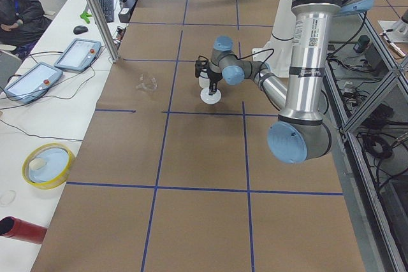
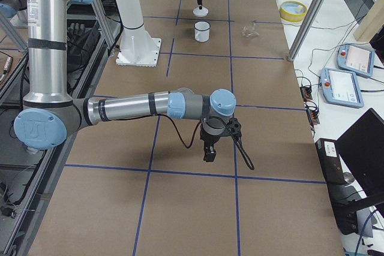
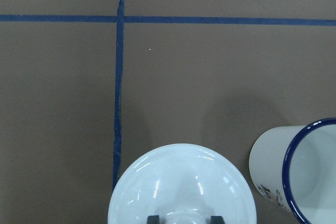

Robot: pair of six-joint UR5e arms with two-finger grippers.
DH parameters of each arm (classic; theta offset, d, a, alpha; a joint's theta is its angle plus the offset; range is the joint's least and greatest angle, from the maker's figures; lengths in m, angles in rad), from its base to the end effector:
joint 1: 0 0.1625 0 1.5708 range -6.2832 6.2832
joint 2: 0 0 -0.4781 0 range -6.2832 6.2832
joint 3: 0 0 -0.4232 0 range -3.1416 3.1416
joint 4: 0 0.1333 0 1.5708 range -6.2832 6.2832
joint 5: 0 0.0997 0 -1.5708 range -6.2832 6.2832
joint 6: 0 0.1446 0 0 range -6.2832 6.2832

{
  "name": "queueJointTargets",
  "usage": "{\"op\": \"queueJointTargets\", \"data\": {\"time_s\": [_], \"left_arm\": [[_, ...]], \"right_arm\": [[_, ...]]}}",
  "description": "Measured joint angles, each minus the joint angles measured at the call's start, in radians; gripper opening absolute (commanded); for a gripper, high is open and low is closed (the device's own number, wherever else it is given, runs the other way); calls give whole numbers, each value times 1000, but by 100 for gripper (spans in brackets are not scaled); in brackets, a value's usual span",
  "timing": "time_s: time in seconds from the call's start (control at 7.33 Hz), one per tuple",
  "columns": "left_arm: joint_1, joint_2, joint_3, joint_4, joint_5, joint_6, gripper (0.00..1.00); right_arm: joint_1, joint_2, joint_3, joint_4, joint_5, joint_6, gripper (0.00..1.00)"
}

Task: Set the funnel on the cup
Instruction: 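Lift the white lid off the mug and set it down beside the mug, then release the lid and move the left gripper to the glass funnel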

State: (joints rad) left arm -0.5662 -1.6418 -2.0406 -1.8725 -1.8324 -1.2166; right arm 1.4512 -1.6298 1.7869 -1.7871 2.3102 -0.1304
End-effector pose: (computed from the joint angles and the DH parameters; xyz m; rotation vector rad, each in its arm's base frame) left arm 0.4274 -0.3853 0.4401 0.1516 0.8595 -0.0882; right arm -0.0220 -0.4838 0.6861 -0.0526 -0.7410 -0.2165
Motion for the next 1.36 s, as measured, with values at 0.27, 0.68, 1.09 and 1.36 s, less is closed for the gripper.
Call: {"op": "queueJointTargets", "data": {"time_s": [0.27,0.68,1.09,1.36], "left_arm": [[29,-2,34,-13,21,-18,0],[38,-5,50,-14,30,-23,42],[38,-11,67,-14,30,-23,100],[33,-14,54,-14,30,-23,100]], "right_arm": [[0,-1,0,0,0,0,100],[0,-1,0,0,0,0,100],[0,-1,-1,0,0,0,100],[0,0,-1,0,0,0,100]]}}
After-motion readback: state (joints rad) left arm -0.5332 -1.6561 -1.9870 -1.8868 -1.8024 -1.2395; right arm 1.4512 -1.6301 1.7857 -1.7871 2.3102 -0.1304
